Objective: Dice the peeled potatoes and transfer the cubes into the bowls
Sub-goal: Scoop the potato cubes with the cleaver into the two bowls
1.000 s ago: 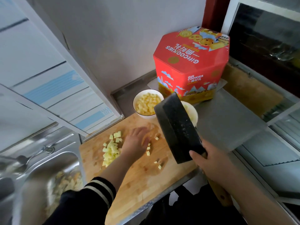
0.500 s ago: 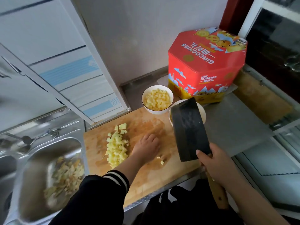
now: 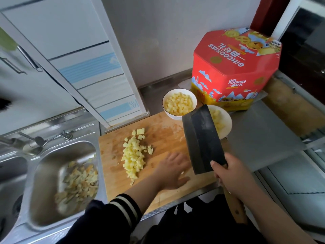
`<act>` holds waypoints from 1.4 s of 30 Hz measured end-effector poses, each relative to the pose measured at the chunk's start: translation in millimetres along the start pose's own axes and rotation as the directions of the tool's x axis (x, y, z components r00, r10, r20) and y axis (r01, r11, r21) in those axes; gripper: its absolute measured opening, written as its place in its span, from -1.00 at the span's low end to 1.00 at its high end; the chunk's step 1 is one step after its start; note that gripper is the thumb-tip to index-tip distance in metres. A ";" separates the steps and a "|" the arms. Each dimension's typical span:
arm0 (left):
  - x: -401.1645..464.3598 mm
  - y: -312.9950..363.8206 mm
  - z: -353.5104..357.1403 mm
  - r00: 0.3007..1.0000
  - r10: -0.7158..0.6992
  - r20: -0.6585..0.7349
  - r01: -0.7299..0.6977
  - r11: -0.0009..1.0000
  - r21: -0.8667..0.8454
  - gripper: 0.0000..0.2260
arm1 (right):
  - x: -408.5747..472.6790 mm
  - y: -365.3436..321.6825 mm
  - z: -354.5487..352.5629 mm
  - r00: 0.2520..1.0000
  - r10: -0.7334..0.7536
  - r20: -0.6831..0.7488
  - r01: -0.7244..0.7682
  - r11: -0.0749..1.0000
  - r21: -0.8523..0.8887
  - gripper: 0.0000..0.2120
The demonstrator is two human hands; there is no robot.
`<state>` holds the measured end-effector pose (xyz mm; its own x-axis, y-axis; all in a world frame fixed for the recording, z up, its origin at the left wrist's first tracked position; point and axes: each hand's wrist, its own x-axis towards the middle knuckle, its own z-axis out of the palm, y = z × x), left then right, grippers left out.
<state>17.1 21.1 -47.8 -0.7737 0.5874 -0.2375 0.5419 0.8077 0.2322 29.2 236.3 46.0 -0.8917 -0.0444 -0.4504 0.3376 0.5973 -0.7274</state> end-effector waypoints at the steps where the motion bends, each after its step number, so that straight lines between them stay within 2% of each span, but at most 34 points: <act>1: 4.1 2.0 4.4 0.999 0.009 0.036 -0.010 1.000 0.029 -0.64 | 0.2 -0.1 0.4 1.000 -0.006 0.000 0.006 1.000 -0.010 -0.76; 5: 0.7 -12.2 7.6 0.993 -0.114 0.020 0.113 0.992 0.047 -0.73 | 1.3 0.2 -2.3 0.999 -0.036 0.012 0.037 0.997 -0.069 -0.79; 8: -17.1 -35.7 8.4 0.951 -0.309 0.016 0.306 0.948 0.084 -0.70 | 4.5 1.4 -1.6 0.996 -0.082 0.024 0.084 0.989 -0.122 -0.82; 10: -29.5 -47.7 5.4 0.926 -0.376 0.020 0.372 0.921 0.114 -0.68 | 5.1 1.1 -0.1 0.993 -0.114 0.042 0.119 0.984 -0.135 -0.83; 13: -44.4 -66.3 -5.5 0.924 -0.357 -0.134 0.371 0.924 0.091 -0.68 | 8.5 -2.7 9.7 0.983 -0.171 0.063 0.181 0.962 -0.203 -0.82; 15: -45.1 -82.7 -19.6 0.857 -0.459 -0.233 0.464 0.885 -0.037 -0.65 | 11.9 -4.9 18.0 0.977 -0.204 0.062 0.213 0.937 -0.278 -0.76; 17: -38.2 -103.0 -30.4 0.770 -0.613 -0.180 0.590 0.790 -0.167 -0.56 | 18.1 -5.7 28.1 0.965 -0.254 0.066 0.262 0.911 -0.319 -0.71; 21: -15.7 -134.0 -31.0 0.721 -0.693 0.023 0.683 0.704 -0.192 -0.43 | 31.5 -4.9 44.7 0.956 -0.278 0.090 0.289 0.859 -0.422 -0.63; 24: -8.2 -142.3 -23.7 0.740 -0.673 0.017 0.657 0.716 -0.237 -0.45 | 42.9 1.5 51.9 0.967 -0.219 0.132 0.252 0.904 -0.346 -0.67; 29: -17.4 -123.4 -15.2 0.830 -0.546 -0.113 0.508 0.824 -0.251 -0.61 | 50.5 22.6 61.6 0.972 -0.142 0.185 0.169 0.976 -0.136 -0.65; 31: -22.8 -113.5 -13.9 0.858 -0.503 -0.099 0.464 0.844 -0.270 -0.63 | 51.7 31.7 66.5 0.975 -0.096 0.203 0.108 0.993 -0.049 -0.67; 33: -28.9 -108.9 -12.3 0.871 -0.468 -0.146 0.423 0.868 -0.262 -0.65 | 51.9 36.7 71.4 0.976 -0.045 0.215 0.035 0.998 0.049 -0.68; 34: -32.3 -110.3 -12.2 0.855 -0.482 -0.193 0.429 0.865 -0.260 -0.65 | 51.2 37.5 73.5 0.976 -0.022 0.216 0.004 0.996 0.084 -0.67; 36: -38.1 -121.7 -11.5 0.766 -0.599 -0.234 0.537 0.796 -0.280 -0.60 | 50.3 38.9 77.4 0.973 0.010 0.232 -0.039 0.992 0.122 -0.64; 38: -42.9 -134.9 -10.1 0.647 -0.745 -0.163 0.667 0.656 -0.353 -0.51 | 49.1 38.9 80.2 0.967 0.026 0.254 -0.062 0.989 0.135 -0.65; 39: -44.6 -139.6 -7.8 0.610 -0.782 -0.124 0.689 0.601 -0.404 -0.49 | 49.7 38.4 81.7 0.966 0.032 0.257 -0.071 0.987 0.146 -0.66; 40: -45.7 -140.6 -5.5 0.601 -0.793 -0.104 0.680 0.575 -0.455 -0.48 | 50.0 37.3 82.4 0.966 0.042 0.257 -0.085 0.983 0.160 -0.66; 42: -49.0 -135.8 0.3 0.630 -0.767 -0.125 0.603 0.584 -0.543 -0.48 | 52.0 34.8 84.7 0.962 0.063 0.265 -0.112 0.978 0.177 -0.66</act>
<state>-18.4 -117.3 -68.0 -0.9437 -0.2559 -0.2095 -0.3285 0.7984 0.5046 20.1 187.0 -46.5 -0.7568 -0.2179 -0.6162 0.4835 0.4477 -0.7522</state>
